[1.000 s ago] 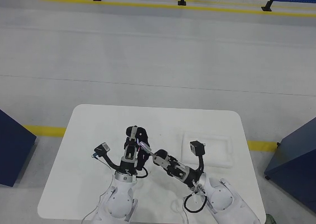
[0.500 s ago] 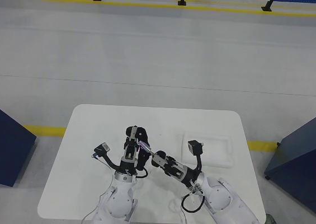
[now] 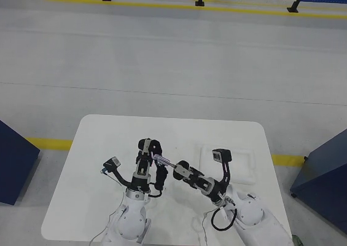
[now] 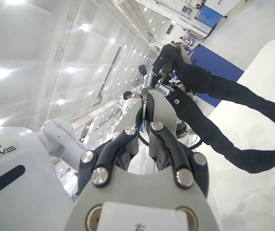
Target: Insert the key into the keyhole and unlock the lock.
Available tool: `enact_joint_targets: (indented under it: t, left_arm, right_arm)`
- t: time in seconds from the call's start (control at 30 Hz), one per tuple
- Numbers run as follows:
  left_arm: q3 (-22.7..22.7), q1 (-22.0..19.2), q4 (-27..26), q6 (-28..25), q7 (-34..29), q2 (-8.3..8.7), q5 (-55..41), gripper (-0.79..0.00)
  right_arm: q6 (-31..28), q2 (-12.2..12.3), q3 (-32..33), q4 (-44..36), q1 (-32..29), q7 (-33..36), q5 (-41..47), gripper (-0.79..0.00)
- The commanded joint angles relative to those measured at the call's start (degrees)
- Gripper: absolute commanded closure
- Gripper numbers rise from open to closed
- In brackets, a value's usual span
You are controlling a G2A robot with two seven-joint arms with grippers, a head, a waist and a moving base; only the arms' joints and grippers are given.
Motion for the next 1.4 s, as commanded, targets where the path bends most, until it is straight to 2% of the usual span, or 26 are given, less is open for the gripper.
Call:
enact_joint_targets:
  t: [0.0,0.7,1.37]
  left_arm:
    - [0.0,0.0,0.0,0.0,0.0,0.00,0.0,0.000]
    - [0.1,0.1,0.0,-0.1,0.4,-0.03,0.5,0.000]
    - [0.0,0.1,-0.1,-0.1,0.5,-0.05,0.5,0.000]
  right_arm:
    - [1.4,0.2,0.3,0.0,0.2,2.5,2.4,0.000]
    - [17.2,0.7,1.3,1.2,1.2,15.1,21.6,0.000]
    - [35.3,0.0,1.1,4.5,2.9,19.8,37.9,0.000]
